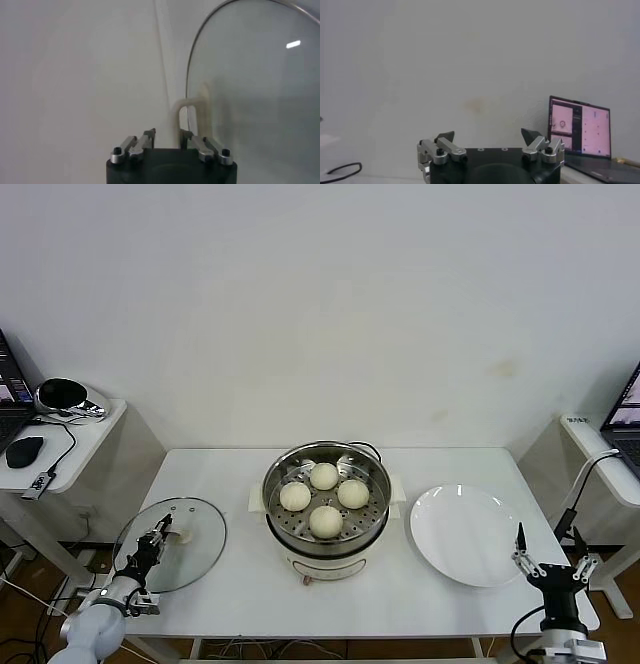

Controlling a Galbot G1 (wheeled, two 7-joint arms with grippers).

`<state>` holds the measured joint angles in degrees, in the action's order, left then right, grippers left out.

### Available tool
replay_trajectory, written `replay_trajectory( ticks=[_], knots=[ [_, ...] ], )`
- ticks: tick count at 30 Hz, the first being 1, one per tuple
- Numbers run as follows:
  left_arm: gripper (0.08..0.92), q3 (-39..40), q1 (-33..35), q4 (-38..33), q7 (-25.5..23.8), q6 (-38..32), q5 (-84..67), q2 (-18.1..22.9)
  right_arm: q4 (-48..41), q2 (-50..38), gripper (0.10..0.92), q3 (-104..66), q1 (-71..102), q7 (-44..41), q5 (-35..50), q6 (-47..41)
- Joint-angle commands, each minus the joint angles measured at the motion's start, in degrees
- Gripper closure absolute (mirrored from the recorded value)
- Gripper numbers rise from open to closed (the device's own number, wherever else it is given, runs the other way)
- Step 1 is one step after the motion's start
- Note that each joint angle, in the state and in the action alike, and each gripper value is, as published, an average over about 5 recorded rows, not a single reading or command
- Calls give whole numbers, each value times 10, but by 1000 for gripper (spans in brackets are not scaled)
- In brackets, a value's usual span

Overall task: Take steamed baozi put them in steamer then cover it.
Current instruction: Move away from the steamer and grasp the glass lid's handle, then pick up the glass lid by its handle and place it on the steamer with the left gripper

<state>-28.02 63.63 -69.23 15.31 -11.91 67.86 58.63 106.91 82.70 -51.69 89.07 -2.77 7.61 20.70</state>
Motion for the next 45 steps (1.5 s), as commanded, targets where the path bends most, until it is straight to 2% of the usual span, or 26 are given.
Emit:
replay_trajectory(
  ticks=[1, 3, 6, 12, 17, 24, 28, 31, 35, 38, 45],
  knots=[
    [804, -15, 21, -39, 1, -5, -53, -5, 1, -1, 203, 8, 1, -1, -2, 1],
    [849, -23, 39, -79, -2, 3, -69, -11, 3, -1, 203, 8, 3, -1, -2, 1],
    [869, -34, 78, -155, -7, 49, -102, -25, 7, -3, 203, 8, 6, -2, -2, 1],
    [869, -54, 177, -325, -7, 234, -156, -45, 9, -6, 203, 15, 7, -4, -8, 1],
    [869, -62, 205, -427, -57, 348, -155, -49, 10, -4, 203, 25, 6, -2, -19, 7],
    [869, -30, 140, -520, -156, 439, -146, -79, 7, 1, 203, 33, 6, 3, -48, 19],
    [869, 53, 61, -518, -183, 460, -140, -99, 1, 15, 203, 38, 0, 12, -72, 33],
    [869, 139, -6, -512, -201, 484, -133, -99, -3, 27, 203, 39, -3, 18, -97, 40],
    [869, 245, -92, -501, -247, 528, -78, -69, -6, 36, 203, 42, -5, 24, -110, 41],
    [869, 304, -143, -488, -294, 548, -3, -19, -8, 43, 203, 45, -8, 29, -123, 46],
    [869, 369, -186, -449, -386, 559, 130, 97, -11, 50, 203, 58, -13, 37, -144, 49]
  ],
)
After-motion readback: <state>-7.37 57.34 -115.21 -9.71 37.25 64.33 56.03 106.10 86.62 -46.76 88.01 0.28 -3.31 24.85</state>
